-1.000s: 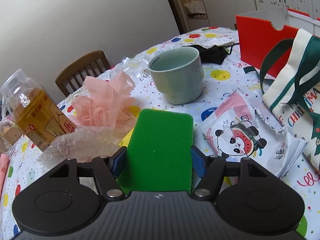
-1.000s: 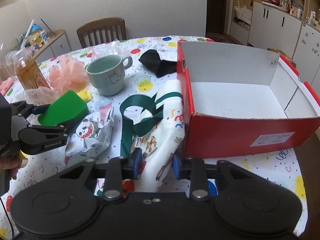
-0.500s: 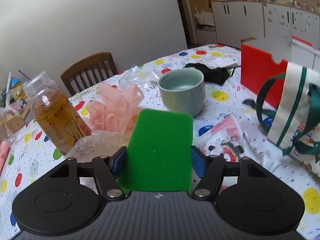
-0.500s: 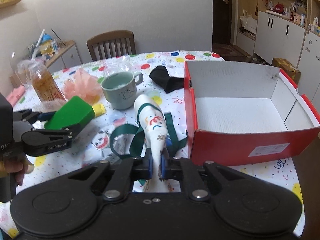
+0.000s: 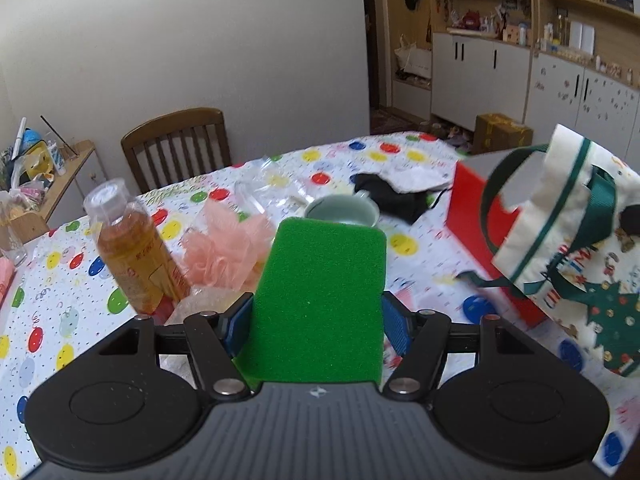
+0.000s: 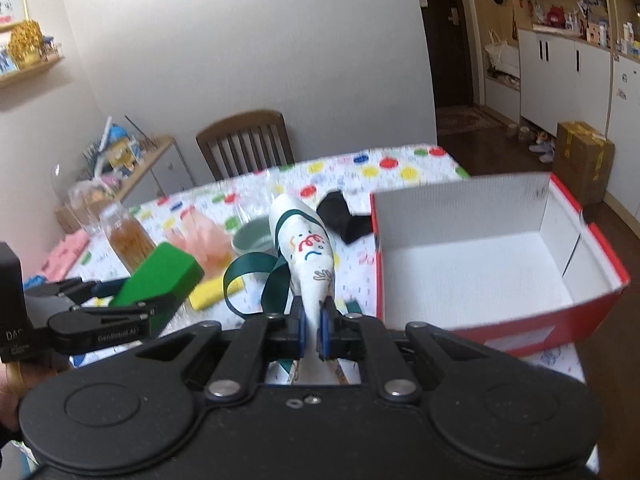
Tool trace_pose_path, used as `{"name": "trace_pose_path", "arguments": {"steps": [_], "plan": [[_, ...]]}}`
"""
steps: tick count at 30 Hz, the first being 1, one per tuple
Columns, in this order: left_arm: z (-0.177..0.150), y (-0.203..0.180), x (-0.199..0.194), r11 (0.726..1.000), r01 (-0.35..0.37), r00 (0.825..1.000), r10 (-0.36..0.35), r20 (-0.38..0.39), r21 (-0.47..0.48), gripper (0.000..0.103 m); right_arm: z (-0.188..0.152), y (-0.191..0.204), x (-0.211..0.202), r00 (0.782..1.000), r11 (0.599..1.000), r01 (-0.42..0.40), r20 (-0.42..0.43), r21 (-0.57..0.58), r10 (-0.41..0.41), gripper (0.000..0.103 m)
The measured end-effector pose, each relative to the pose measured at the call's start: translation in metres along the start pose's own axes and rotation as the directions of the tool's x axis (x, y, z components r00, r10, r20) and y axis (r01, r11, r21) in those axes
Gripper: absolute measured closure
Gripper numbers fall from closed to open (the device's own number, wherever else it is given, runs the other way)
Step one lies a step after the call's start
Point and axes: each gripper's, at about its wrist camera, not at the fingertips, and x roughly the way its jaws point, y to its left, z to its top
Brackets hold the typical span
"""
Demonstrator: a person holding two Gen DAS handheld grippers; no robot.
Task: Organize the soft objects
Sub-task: 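Carry the green sponge to the red box with the left tool while the right tool carries the tote bag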
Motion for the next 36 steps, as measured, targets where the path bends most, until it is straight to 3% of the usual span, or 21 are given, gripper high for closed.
{"name": "trace_pose_path", "arguments": {"steps": [10,21,30,36], "plan": [[0.052,-0.037,-0.026,0.995,0.100,0.993,-0.098,0.072,-0.013,0.037,0.044,-0.042,-0.020,0.997,0.999,-0.011,0.075,0.036,0.009,0.096],[0.103,-0.111,-0.001,0.990,0.142,0.986,-0.143,0.085,0.010,0.037,0.074,-0.116,-0.010,0.995,0.998,0.027,0.089,0.054,-0.032,0.096],[0.123,-0.185,0.042,0.985,0.161,0.986,-0.163,0.035,0.062,0.037,0.085,-0.177,0.011,0.996,0.995,0.068,0.055,0.073,-0.072,0.096],[0.121,-0.219,0.080,0.984,0.166,0.985,-0.163,-0.048,0.064,0.037,0.080,-0.203,0.034,0.996,0.992,0.087,0.014,0.092,-0.088,0.096]]}}
